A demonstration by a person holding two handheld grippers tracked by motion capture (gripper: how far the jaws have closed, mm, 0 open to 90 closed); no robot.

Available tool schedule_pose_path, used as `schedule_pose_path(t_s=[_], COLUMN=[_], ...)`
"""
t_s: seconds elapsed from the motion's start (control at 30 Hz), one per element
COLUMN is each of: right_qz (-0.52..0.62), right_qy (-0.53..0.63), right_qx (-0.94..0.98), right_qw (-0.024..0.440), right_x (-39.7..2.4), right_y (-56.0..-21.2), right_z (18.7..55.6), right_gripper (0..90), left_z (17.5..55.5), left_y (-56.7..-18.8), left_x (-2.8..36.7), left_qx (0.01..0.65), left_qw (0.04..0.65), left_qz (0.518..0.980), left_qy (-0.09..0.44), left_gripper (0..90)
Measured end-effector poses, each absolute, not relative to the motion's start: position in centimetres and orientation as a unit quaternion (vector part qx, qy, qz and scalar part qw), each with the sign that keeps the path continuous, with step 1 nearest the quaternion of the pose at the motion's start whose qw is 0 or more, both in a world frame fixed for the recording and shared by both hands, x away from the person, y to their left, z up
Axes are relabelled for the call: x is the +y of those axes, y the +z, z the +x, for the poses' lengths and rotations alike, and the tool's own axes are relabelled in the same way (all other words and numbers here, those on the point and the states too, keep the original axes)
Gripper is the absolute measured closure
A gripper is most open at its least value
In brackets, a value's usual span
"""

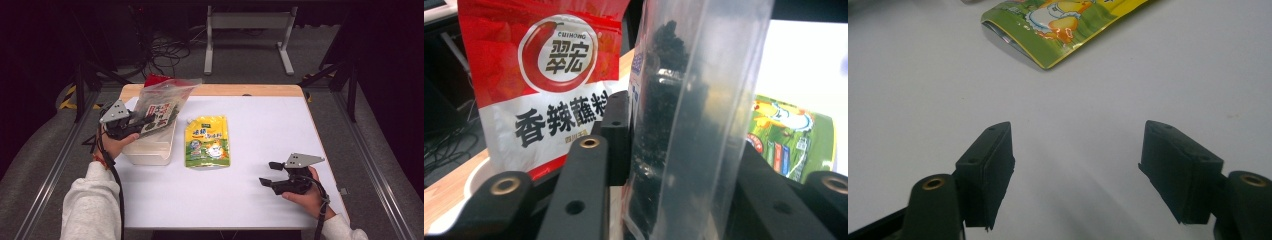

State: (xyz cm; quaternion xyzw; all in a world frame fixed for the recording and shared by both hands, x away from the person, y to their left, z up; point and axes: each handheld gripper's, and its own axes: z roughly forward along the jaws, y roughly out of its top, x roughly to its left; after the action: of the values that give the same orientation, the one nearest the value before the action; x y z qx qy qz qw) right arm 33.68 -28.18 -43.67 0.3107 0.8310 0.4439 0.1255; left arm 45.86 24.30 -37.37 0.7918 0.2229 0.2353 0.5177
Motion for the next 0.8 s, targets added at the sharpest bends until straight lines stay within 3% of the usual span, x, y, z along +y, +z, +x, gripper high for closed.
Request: schedule_pose_path(t_s=[0.27, 0.63, 0.8], right_qz=[0.313, 0.314, 0.311], right_qy=[0.447, 0.445, 0.444], right_qx=[0.829, 0.831, 0.833], right_qw=[0.122, 0.116, 0.115], right_x=[-28.3, -28.3, -28.2], right_y=[-43.7, -43.8, -43.8], right_z=[33.8, 33.8, 33.8], right_gripper=[29.2, 29.0, 29.0], left_z=[45.4, 44.1, 43.9], left_y=[-37.5, -37.3, -38.5], left_x=[25.9, 27.0, 27.9], left_qx=[0.258, 0.267, 0.303], left_qw=[0.503, 0.463, 0.463], left_qz=[0.792, 0.813, 0.802], left_qy=[0.229, 0.231, 0.224], left_gripper=[63.6, 63.9, 56.7])
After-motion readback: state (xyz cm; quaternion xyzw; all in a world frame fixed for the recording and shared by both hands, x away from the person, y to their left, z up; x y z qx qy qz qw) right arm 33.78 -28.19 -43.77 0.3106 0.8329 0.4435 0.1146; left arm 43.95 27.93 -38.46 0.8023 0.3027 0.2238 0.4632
